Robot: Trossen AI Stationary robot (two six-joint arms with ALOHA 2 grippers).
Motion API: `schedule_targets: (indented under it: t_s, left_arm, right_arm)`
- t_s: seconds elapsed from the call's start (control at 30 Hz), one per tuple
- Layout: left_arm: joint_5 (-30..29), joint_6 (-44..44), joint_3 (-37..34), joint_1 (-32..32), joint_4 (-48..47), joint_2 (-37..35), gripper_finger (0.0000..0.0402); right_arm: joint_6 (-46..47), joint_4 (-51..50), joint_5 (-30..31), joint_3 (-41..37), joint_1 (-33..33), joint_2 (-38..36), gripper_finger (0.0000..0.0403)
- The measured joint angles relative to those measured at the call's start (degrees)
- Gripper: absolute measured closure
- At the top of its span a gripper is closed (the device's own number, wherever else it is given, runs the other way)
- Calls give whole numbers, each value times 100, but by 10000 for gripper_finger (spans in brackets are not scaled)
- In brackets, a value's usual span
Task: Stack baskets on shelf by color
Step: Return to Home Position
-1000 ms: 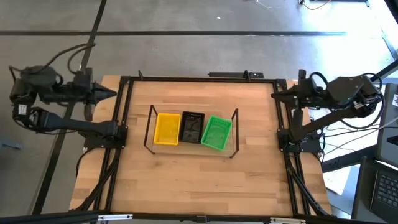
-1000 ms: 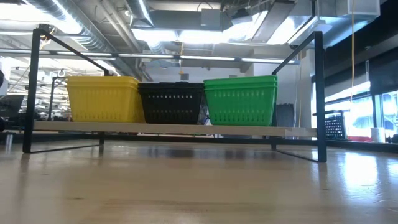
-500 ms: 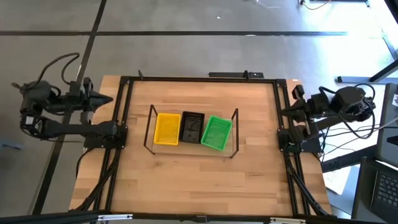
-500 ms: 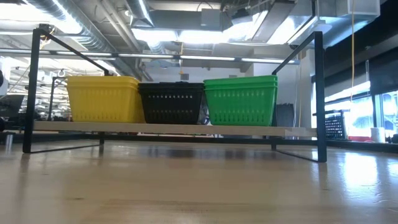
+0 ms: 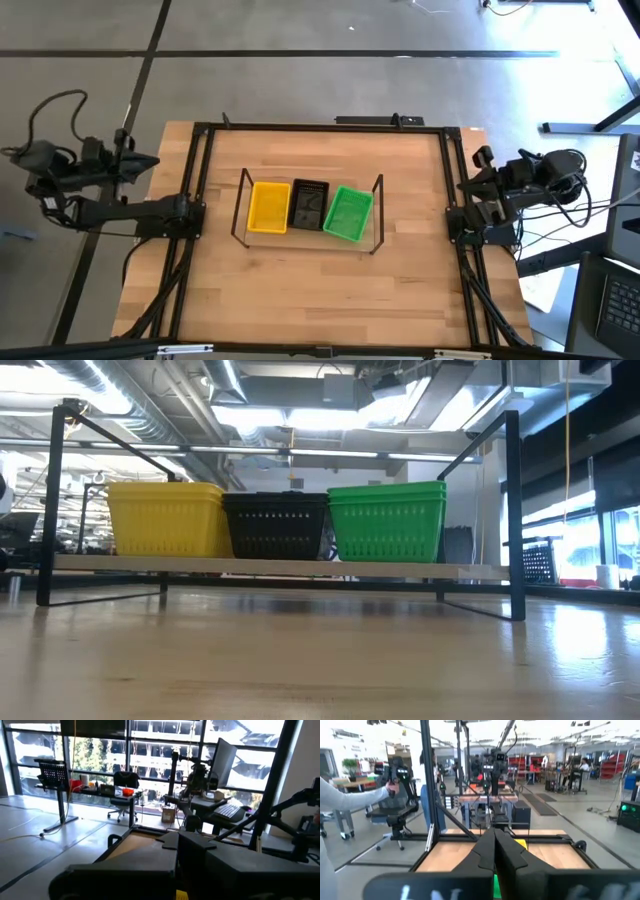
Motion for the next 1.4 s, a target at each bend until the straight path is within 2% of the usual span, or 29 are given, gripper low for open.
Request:
schedule_targets:
  t_s: [0.17,0.4,0.53,0.67,0.97,1.17,1.4]
  left_arm:
    - [1,3,12,4,-8,-263,401]
    - [46,102,0,5,-355,-253,401]
    - [8,17,-54,8,-190,-257,401]
    - [-2,41,-393,6,91,-253,402]
    - [-6,190,-1529,6,1033,-251,401]
    - [475,195,-2346,5,2023,-251,401]
    - [540,164,-2981,5,2712,-251,401]
  right_arm:
    - [-8,80,11,-341,-2,-568,403]
    - [-5,142,152,-585,-4,-551,403]
    - [-151,865,113,-900,-4,-546,403]
    - [-620,1432,-33,-1334,-4,-540,403]
    - [-614,2318,-39,-2232,-4,-542,403]
    - [-633,3130,-35,-2825,-4,-545,403]
    - [-617,4058,-34,-3572,-7,-542,403]
